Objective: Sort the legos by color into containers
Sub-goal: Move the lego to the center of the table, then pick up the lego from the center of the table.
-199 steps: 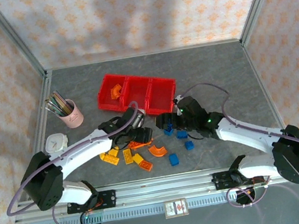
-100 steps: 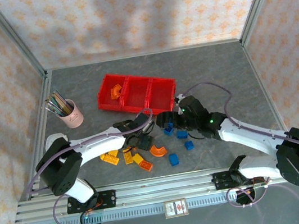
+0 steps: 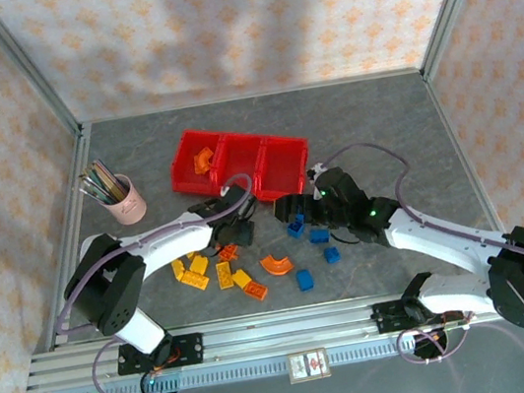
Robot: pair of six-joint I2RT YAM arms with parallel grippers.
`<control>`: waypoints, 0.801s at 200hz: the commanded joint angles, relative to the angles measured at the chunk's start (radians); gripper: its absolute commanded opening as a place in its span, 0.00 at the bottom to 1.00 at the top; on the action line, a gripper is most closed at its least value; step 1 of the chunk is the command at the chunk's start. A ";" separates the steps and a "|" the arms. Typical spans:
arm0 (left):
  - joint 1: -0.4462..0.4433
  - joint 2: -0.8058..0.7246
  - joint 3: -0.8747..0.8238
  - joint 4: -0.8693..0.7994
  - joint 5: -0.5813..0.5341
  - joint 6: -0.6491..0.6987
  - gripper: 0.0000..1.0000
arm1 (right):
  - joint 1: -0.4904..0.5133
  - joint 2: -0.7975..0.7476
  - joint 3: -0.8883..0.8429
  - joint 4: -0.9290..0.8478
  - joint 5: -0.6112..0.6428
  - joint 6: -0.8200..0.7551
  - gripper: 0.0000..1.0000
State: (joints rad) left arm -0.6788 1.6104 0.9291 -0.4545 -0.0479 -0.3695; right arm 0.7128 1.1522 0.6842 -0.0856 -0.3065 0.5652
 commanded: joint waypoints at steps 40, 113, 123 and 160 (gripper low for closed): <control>-0.007 -0.045 0.001 -0.063 0.047 -0.006 0.71 | 0.001 -0.029 -0.008 -0.007 0.029 0.005 1.00; -0.050 -0.062 -0.026 -0.053 0.034 0.026 0.69 | 0.001 -0.015 -0.006 0.003 0.020 0.008 1.00; -0.062 -0.050 -0.019 -0.065 0.013 0.030 0.69 | 0.001 -0.018 -0.011 0.005 0.021 0.010 1.00; -0.068 0.001 -0.006 -0.104 -0.064 0.021 0.66 | 0.000 -0.019 -0.020 0.015 0.011 0.019 1.00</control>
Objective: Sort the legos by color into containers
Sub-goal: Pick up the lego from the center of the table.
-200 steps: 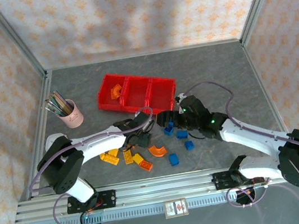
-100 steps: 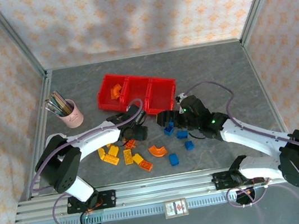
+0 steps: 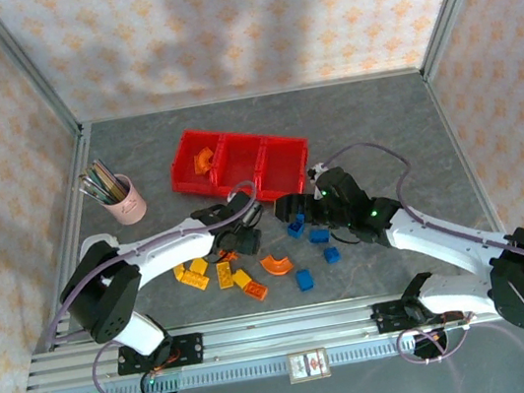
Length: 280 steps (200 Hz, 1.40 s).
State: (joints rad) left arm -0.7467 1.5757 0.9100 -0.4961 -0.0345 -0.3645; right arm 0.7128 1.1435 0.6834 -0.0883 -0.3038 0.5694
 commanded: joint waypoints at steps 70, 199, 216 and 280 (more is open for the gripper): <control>-0.003 0.041 0.003 -0.043 -0.093 0.009 0.52 | 0.001 0.004 -0.015 0.024 0.009 0.013 1.00; -0.005 0.032 0.023 -0.047 -0.114 -0.002 0.27 | 0.001 0.009 -0.002 0.010 0.018 0.001 1.00; -0.005 0.026 0.028 -0.052 -0.118 -0.008 0.25 | 0.001 0.009 0.001 0.004 0.019 0.000 1.00; -0.003 0.003 0.029 -0.058 -0.118 -0.020 0.23 | 0.001 0.005 0.023 -0.013 0.028 -0.011 1.00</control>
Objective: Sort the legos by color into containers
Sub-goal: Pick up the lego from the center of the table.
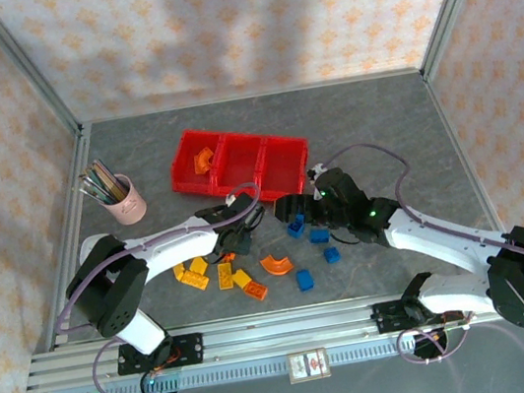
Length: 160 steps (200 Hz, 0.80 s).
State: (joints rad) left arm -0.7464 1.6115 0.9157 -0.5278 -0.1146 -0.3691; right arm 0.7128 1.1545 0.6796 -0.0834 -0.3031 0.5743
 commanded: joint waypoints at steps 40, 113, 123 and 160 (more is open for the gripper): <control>-0.004 -0.056 0.043 -0.049 -0.047 -0.018 0.22 | 0.000 -0.011 0.035 -0.025 0.032 -0.021 1.00; 0.016 -0.122 0.109 -0.130 -0.117 -0.030 0.24 | -0.001 -0.002 0.085 -0.042 0.042 -0.047 1.00; 0.031 -0.134 0.124 -0.130 -0.117 -0.020 0.24 | -0.003 0.005 0.098 -0.042 0.041 -0.049 1.00; 0.122 -0.106 0.240 -0.139 -0.108 0.044 0.26 | -0.034 0.047 0.150 -0.045 0.035 -0.021 1.00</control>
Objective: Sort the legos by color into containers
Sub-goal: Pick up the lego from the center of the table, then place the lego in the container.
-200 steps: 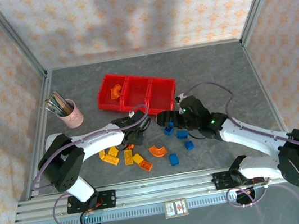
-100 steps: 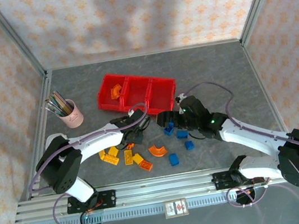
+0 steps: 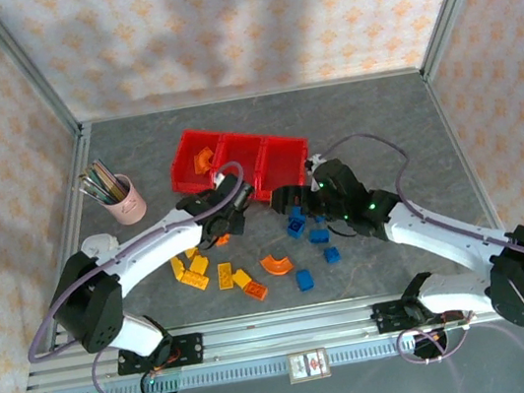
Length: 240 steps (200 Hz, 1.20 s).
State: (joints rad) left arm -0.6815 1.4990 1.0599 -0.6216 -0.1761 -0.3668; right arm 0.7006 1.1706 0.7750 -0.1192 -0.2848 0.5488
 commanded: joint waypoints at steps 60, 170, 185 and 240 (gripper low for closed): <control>0.242 0.224 0.397 -0.044 -0.007 0.158 0.28 | -0.060 0.114 0.125 0.000 0.002 -0.030 1.00; 0.381 0.616 0.807 -0.085 0.052 0.204 0.43 | -0.076 0.188 0.173 -0.001 -0.023 -0.068 1.00; 0.381 0.603 0.816 -0.092 0.057 0.204 0.46 | -0.075 0.185 0.179 -0.006 -0.029 -0.073 1.00; 0.381 0.423 0.663 -0.087 0.138 0.137 0.52 | -0.062 0.195 0.211 -0.046 -0.063 -0.096 1.00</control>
State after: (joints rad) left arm -0.3008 2.0659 1.8172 -0.6910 -0.0994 -0.1860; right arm 0.6319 1.3609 0.9508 -0.1341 -0.3340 0.4847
